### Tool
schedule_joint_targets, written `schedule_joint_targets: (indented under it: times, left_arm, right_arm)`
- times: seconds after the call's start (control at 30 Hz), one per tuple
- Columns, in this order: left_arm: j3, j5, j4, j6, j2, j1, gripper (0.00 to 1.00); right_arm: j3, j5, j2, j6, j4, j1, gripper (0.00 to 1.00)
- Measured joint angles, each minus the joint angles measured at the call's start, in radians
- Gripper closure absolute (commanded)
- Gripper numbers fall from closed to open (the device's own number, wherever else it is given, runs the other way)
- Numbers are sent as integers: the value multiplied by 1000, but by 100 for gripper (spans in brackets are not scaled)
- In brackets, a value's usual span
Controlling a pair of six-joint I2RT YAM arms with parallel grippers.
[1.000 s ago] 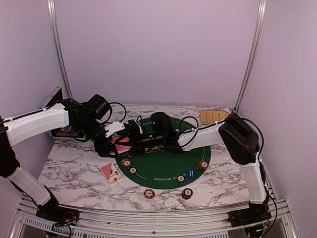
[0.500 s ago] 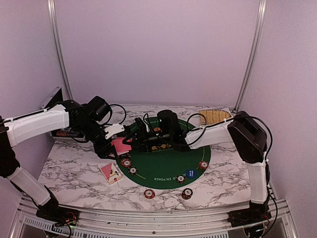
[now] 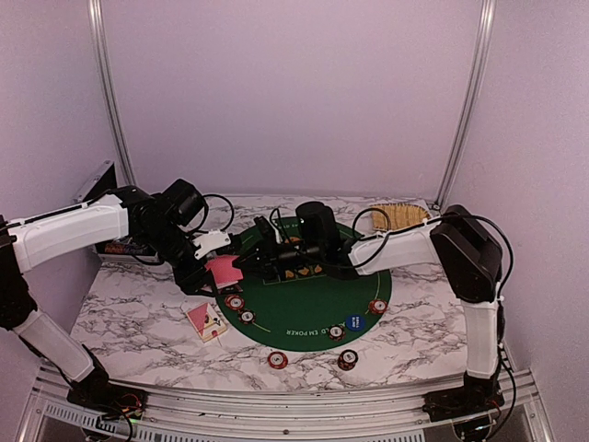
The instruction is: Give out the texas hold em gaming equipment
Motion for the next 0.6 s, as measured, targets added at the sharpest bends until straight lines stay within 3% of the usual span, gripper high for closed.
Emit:
schedule_joint_targets:
  times: [0.23,0.4,0.6]
  left_arm:
    - [-4,-9,0,7,0,0,100]
    - [-4,-17,0,8,0,0,100]
    - [-10,-17,3,8,0,0,100]
  right_arm:
    - [-22,-4,-16,9,8,0,90]
    - [-32,-7,-18,24,19,-1,100]
    - [-58,-22,-32,67,74,-6,100]
